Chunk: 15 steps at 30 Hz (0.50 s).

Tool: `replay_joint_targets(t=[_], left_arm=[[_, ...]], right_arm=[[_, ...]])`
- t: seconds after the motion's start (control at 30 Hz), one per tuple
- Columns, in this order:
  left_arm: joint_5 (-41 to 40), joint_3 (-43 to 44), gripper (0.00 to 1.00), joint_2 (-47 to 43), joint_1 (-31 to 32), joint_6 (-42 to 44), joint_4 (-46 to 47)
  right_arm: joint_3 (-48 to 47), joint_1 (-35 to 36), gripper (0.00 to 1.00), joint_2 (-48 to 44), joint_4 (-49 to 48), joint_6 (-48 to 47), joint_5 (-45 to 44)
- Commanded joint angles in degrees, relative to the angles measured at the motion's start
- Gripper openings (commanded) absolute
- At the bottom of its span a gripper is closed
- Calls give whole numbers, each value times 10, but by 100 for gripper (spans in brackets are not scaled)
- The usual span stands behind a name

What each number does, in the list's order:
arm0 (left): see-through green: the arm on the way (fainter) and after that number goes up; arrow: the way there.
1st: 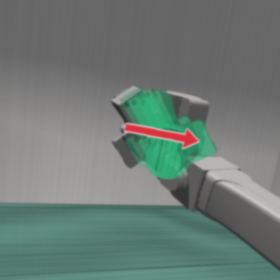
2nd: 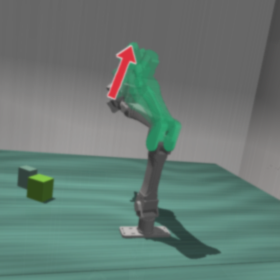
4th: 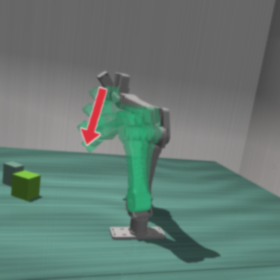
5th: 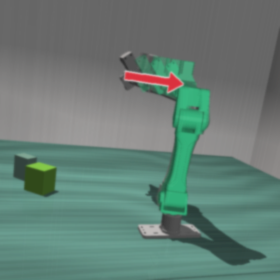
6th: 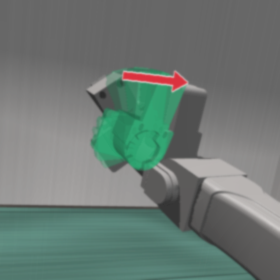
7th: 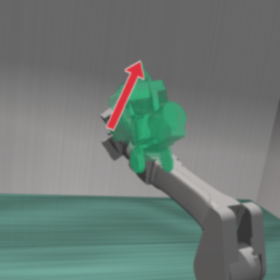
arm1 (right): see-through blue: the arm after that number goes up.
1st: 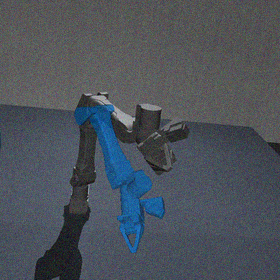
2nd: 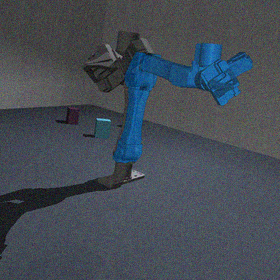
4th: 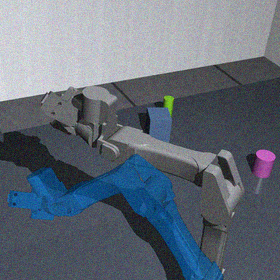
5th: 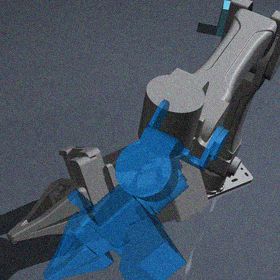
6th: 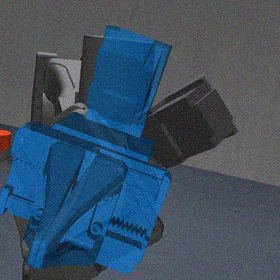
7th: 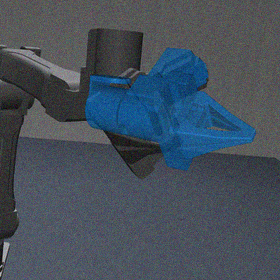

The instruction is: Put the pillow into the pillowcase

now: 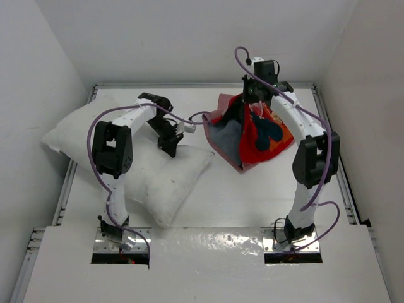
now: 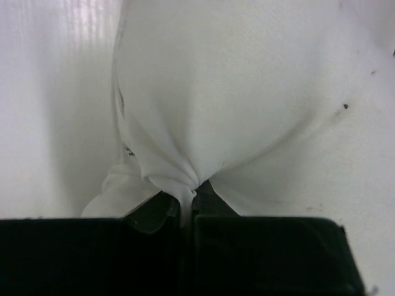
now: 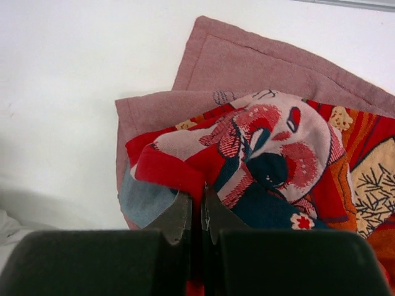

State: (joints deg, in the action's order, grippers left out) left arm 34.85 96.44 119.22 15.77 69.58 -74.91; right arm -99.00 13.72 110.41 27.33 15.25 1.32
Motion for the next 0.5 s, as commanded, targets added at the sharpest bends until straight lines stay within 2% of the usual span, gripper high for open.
replay_joint_targets(t=[0.0, 0.03, 0.07, 0.23, 0.47], left_arm=[[47, 25, 0, 23, 5, -102, 20], [64, 56, 0, 19, 8, -132, 48], [81, 71, 0, 13, 17, -207, 71], [54, 151, 0, 2, 49, -435, 242], [7, 150, 0, 16, 50, -572, 397]], right_arm=[[-34, 28, 0, -1, -16, -6, -6], [-34, 37, 0, -3, -16, -11, -9], [-34, 53, 0, -4, -16, -14, -11], [-20, 80, 0, -25, -21, -1, 5], [6, 93, 0, -54, 16, -21, 47]])
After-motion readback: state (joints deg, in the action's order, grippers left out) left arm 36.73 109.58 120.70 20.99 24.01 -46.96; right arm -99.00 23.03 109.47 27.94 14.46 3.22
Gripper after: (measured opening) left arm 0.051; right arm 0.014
